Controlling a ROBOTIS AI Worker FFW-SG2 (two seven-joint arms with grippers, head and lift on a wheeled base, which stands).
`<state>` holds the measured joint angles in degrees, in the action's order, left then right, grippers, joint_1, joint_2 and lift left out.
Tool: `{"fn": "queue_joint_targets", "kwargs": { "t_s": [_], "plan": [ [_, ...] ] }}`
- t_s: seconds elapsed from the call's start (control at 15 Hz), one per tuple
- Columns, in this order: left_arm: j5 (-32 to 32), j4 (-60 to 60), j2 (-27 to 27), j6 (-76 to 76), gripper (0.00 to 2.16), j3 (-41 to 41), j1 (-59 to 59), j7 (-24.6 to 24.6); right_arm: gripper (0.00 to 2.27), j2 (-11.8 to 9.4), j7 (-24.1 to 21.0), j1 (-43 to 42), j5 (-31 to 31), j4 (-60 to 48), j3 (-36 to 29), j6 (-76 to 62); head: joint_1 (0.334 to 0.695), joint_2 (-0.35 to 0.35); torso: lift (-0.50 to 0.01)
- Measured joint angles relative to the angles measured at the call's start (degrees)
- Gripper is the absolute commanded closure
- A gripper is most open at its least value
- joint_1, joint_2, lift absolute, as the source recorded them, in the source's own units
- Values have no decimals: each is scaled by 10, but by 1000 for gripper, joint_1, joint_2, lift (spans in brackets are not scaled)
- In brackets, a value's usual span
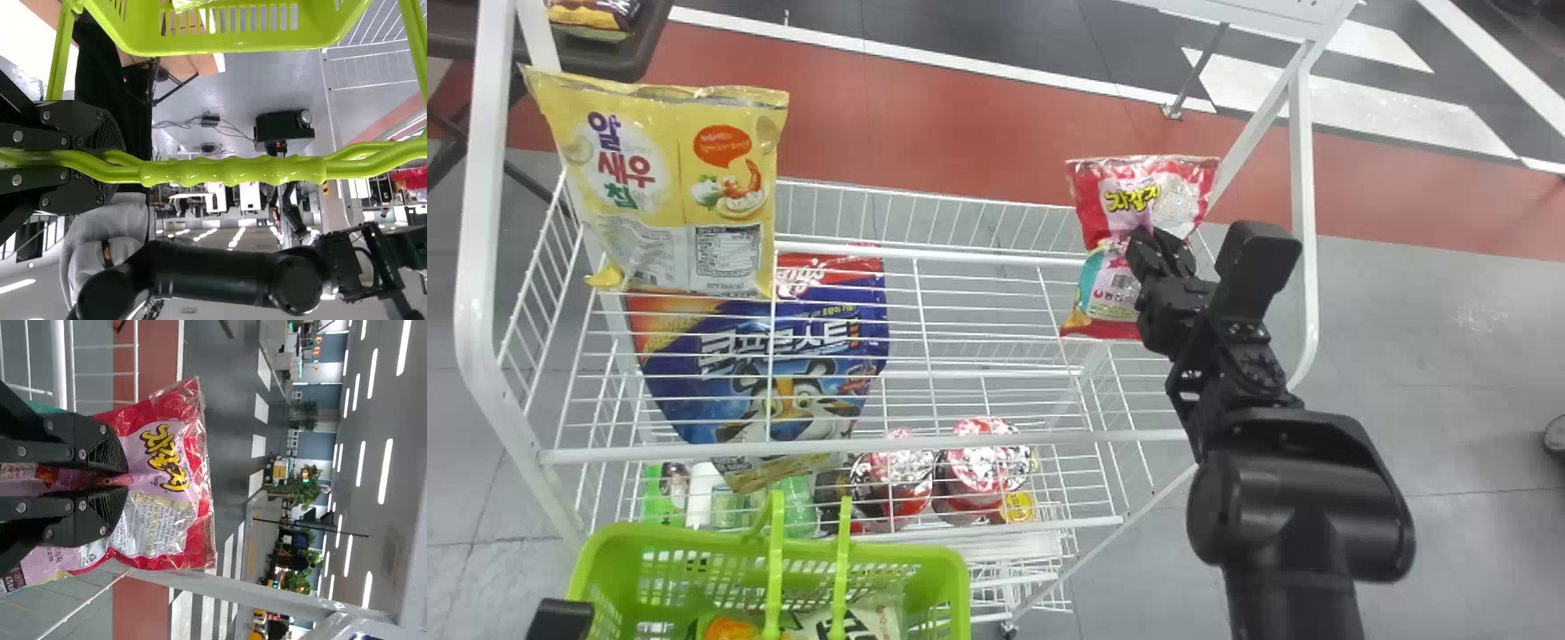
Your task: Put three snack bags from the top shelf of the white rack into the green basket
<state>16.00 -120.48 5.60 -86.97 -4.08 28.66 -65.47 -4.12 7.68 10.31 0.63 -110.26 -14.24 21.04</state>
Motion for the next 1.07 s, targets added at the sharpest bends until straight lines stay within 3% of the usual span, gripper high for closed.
{"fn": "queue_joint_targets", "kwargs": {
  "t_s": [0.27,0.53,0.87,1.07],
  "plan": [
    [0,-1,0,-1,2148,1,2,1,2105,1,29,123,46,-167,4,57,695,-350,0],
    [1,-7,0,-2,2148,6,2,2,2105,2,77,252,134,-316,-16,148,695,-350,0],
    [-2,-13,0,-2,2148,15,3,7,2108,9,181,326,207,-400,-37,380,695,-350,0],
    [-1,-17,0,-3,2148,22,2,6,2108,8,196,343,200,-393,-19,454,695,-350,0]
  ]
}}
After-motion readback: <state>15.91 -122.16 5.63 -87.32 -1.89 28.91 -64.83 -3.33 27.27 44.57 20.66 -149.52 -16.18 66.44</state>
